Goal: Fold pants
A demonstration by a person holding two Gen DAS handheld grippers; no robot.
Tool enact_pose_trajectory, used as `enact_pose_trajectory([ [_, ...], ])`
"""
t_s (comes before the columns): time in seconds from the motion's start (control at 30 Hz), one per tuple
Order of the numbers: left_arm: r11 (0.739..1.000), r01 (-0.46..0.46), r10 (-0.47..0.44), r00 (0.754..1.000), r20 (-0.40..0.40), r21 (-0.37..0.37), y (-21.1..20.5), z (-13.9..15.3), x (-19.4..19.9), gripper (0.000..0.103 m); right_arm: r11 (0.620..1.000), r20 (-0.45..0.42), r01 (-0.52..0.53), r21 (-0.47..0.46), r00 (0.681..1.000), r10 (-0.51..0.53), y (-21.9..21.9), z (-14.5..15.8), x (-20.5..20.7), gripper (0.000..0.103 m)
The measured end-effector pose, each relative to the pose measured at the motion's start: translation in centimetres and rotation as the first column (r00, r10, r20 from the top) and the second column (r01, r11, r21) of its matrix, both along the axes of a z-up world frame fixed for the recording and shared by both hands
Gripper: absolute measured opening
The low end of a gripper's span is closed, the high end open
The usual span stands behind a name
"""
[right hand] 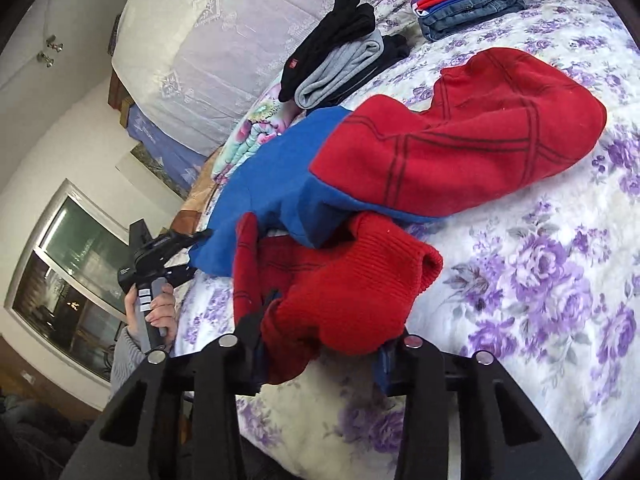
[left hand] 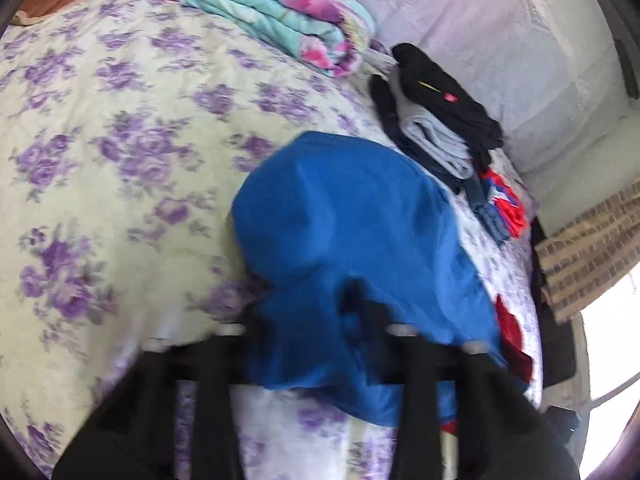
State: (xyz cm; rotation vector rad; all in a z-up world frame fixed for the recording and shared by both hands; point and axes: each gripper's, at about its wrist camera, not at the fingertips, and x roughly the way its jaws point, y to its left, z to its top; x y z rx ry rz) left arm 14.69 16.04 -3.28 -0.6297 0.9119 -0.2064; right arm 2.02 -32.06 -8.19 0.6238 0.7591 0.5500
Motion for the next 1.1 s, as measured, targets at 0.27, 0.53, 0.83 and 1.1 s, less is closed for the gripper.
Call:
enact_pose_trajectory([
  [0.27, 0.998, 0.041, -0.029, 0.967, 0.255, -0.042, -2.3, 7.9, -4.8, 0.007, 0.981, 0.065, 0.055, 0.186, 0.996, -0.068, -5.2, 3.3, -1.4, 0.03],
  [0.53, 0.997, -0.028, 0.062, 0.834, 0.548, -0.071, -1.6, 17.9, -16.1, 0.006, 0.959, 0.293, -0.048, 0.278, 0.955, -0.037, -7.8, 10.3, -4.9, 0.03],
  [0.83, 0.993, -0.031, -0.04, 0.83, 0.557, 0.116, -4.4, 21.8, -17.5, 0.007, 0.929, 0.378, -0.056, 0.367, 0.921, -0.093, -9.8, 13.4, -4.8, 0.03],
  [1.1, 0.998, 0.023, -0.04, 0.953, 0.3, 0.061, -5.1, 14.9, 1.8, 0.012, 0.931, 0.177, 0.098, 0.351, 0.97, -0.169, -11.3, 11.6, 7.8, 0.033],
])
